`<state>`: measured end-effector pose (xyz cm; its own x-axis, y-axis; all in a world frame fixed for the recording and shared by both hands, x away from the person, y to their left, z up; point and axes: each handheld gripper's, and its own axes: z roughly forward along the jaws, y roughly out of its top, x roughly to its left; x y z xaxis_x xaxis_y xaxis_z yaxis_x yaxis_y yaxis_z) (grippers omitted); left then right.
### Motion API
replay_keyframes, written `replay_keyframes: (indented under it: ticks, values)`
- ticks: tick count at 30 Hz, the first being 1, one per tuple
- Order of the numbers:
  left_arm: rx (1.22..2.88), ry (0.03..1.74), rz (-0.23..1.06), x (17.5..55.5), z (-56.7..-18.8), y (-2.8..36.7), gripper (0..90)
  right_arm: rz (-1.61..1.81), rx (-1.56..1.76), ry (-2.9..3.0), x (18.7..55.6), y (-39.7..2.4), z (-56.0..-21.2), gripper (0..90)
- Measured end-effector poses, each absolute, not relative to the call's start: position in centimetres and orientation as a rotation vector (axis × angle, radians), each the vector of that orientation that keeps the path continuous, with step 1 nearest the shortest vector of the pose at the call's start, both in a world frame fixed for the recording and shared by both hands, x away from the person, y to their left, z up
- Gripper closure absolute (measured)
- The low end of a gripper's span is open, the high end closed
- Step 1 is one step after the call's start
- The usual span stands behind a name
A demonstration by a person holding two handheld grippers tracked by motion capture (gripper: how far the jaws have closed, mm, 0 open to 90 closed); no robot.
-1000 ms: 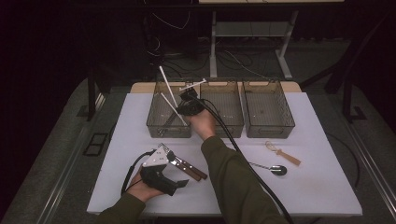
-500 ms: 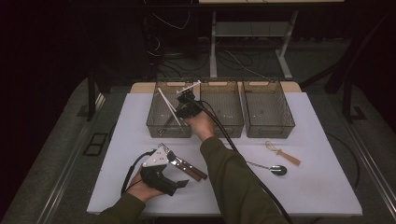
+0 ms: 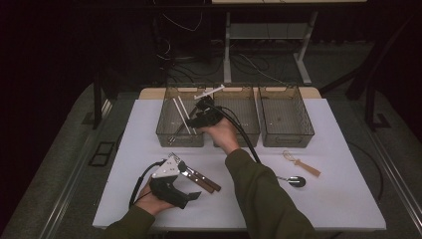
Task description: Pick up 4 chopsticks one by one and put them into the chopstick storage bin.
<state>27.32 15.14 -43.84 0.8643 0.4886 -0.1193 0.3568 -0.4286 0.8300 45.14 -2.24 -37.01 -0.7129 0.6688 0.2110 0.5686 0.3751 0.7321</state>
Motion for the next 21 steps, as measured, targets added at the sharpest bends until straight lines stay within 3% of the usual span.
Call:
replay_keyframes:
  ticks: [8,21]
  values:
    - [2.070,0.626,0.177,27.5,-44.0,15.2,0.0,1.334,1.069,2.491,43.2,-5.8,-36.5,32.4]
    - [2.067,0.642,0.180,27.6,-44.0,15.4,0.0,1.419,0.955,2.506,39.9,-10.2,-36.0,27.8]
